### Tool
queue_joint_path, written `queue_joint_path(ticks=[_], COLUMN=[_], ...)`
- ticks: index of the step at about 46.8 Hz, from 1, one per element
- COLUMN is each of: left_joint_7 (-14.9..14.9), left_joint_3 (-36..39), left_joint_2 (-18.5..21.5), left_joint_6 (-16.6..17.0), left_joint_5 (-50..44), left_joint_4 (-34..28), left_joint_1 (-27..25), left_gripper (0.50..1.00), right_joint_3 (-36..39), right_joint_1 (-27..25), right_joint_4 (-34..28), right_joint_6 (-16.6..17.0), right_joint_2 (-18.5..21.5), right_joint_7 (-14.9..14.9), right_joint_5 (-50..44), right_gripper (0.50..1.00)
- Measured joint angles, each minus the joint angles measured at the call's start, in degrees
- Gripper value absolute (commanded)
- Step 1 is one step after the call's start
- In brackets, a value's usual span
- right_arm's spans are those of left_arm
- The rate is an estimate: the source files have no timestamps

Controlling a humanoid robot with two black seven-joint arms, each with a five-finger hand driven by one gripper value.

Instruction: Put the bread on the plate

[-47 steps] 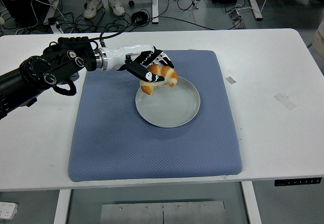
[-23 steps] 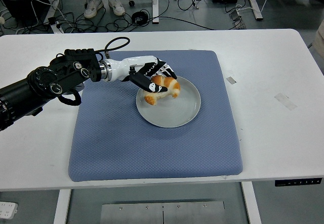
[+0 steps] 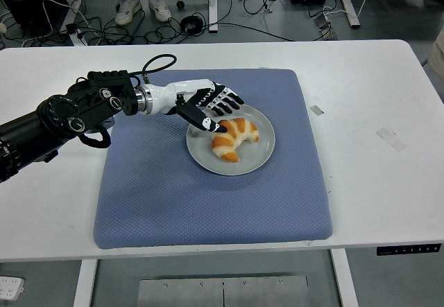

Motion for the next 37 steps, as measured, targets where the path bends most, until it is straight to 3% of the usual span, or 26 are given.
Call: queue_joint_path(ticks=[7,20,37], left_joint_7=[0.0,0.0,0.0], left_joint_3=[-0.1,-0.3,-3.8], left_joint_2=[0.0,0.6,3.5], left_joint_6=[0.0,0.2,0.6], left_joint_5=[0.0,-3.1,-10.1], left_joint_4=[0.0,0.1,1.4], left_joint_1=[0.0,-0.7,-4.1], left_gripper=[0.836,0.917,0.943], right_joint_3=[0.0,0.0,0.0], right_joint_1=[0.0,0.0,0.0], right_joint_4=[0.0,0.0,0.0], right_joint_6=[0.0,0.0,0.0], right_joint_2=[0.0,0.0,0.0], right_joint_7=[0.0,0.0,0.0], right_joint_5=[0.0,0.0,0.0], right_gripper=[1.000,1.000,1.000])
